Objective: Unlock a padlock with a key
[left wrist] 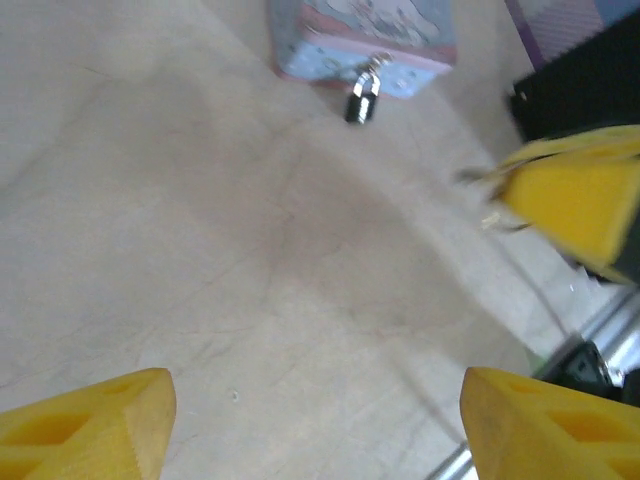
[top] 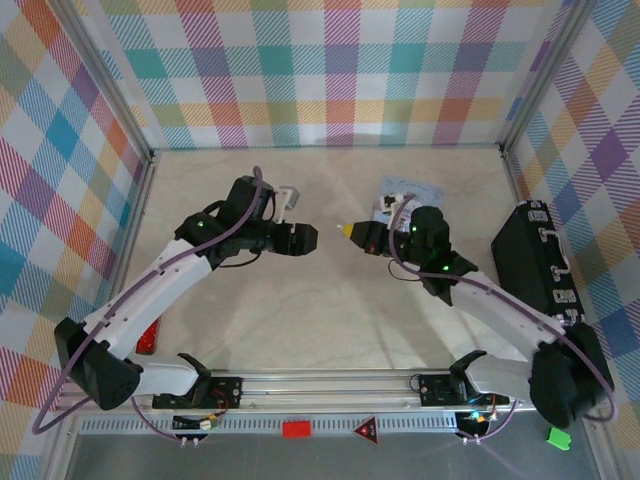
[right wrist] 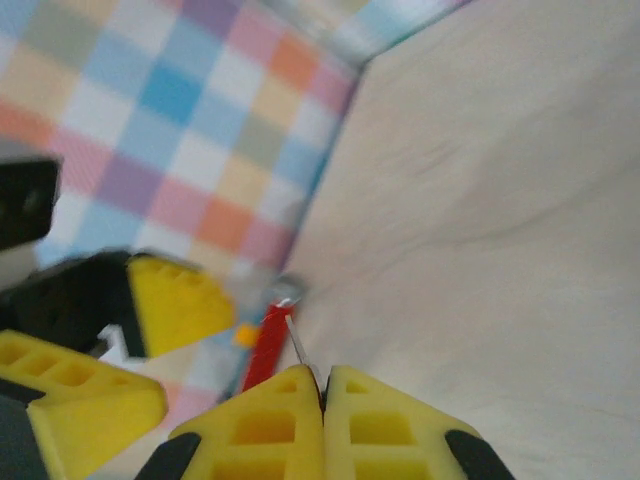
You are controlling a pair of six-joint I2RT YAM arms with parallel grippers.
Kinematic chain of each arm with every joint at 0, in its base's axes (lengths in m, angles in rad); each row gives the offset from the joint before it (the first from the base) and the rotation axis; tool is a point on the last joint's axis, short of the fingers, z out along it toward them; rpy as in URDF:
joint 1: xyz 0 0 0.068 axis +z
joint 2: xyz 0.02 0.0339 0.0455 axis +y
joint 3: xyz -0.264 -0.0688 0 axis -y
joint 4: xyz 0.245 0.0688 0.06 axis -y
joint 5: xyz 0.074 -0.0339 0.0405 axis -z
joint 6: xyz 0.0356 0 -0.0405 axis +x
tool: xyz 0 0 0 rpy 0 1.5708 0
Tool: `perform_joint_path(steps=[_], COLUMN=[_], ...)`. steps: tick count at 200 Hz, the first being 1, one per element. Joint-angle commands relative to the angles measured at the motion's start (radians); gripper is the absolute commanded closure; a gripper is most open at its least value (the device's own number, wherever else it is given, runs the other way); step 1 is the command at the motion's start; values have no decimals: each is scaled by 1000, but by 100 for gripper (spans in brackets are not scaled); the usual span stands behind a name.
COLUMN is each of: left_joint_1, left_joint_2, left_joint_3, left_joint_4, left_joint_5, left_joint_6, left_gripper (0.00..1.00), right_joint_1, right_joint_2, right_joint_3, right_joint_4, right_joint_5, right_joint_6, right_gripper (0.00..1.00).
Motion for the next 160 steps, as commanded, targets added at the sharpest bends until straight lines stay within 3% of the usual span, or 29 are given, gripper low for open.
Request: perform_joint_path(steps=[1, 14, 33, 52, 87, 119, 160], left_joint_1=[19, 11, -28, -94, -147, -208, -231], left_joint_2=[2, 40, 141, 277, 547, 767, 966], left_joint_3=[-48, -112, -143, -85, 15, 158, 303], left_joint_4=[183, 365, 578, 627, 813, 879, 927], left_joint_5=[-14, 60, 54, -20, -32, -102, -159], left_joint_6=[-127, -202, -260, -204, -216, -169, -216], left_gripper=[24, 25, 26, 26, 27, 29, 34], right_joint_1=[-15, -22, -22, -22, -21, -22, -22], right_joint_2=[-98, -163, -272, -382, -538, -646, -776], right_joint_3=[77, 90, 91, 92, 90, 81, 66], right_joint_4=[-528, -603, -666, -703, -741, -806, -907], right_joint_5=[359, 432, 521, 569, 574, 562, 568], right_joint_6=[-202, -230, -248, -253, -271, -260, -244], right_gripper=[100, 100, 100, 100, 100, 100, 100])
